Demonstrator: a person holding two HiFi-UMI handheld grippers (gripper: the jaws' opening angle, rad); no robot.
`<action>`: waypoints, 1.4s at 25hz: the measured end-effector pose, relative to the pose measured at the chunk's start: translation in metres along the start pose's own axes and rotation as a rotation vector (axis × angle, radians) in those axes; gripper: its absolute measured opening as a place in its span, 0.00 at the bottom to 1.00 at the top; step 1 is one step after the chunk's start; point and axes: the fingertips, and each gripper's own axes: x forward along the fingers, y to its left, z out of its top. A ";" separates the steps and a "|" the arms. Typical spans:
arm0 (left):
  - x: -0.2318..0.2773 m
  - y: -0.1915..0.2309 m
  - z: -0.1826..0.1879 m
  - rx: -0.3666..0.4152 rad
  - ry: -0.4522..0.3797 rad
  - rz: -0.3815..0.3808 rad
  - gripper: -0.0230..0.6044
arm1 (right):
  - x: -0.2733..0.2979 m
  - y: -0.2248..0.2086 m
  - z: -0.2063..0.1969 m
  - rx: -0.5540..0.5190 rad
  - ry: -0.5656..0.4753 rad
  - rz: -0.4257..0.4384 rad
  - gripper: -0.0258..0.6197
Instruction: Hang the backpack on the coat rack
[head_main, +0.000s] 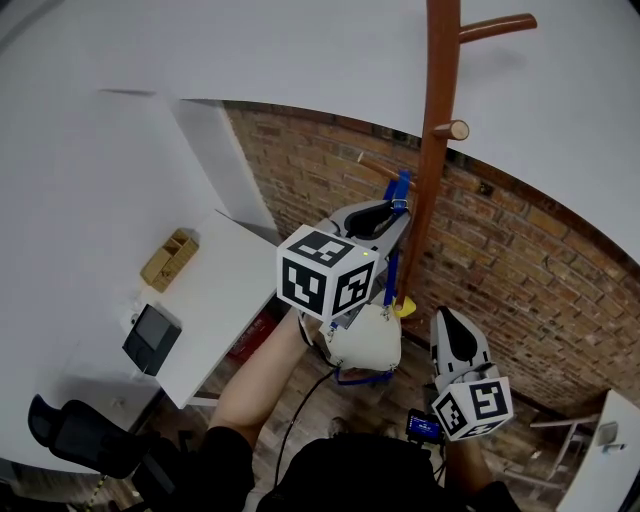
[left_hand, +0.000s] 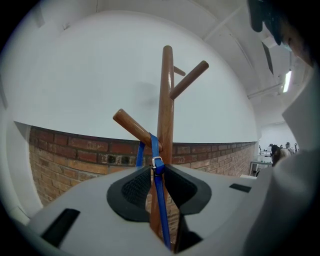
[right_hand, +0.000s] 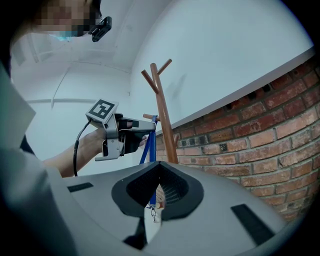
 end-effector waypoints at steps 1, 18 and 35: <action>-0.001 0.000 -0.001 0.002 0.002 0.003 0.16 | 0.000 0.001 0.000 0.000 0.000 0.000 0.06; -0.029 0.005 -0.008 -0.014 -0.014 0.049 0.17 | 0.001 0.021 -0.003 -0.006 0.016 0.040 0.06; -0.090 -0.006 -0.035 0.063 -0.129 0.308 0.05 | 0.001 0.027 -0.005 -0.003 0.020 0.069 0.06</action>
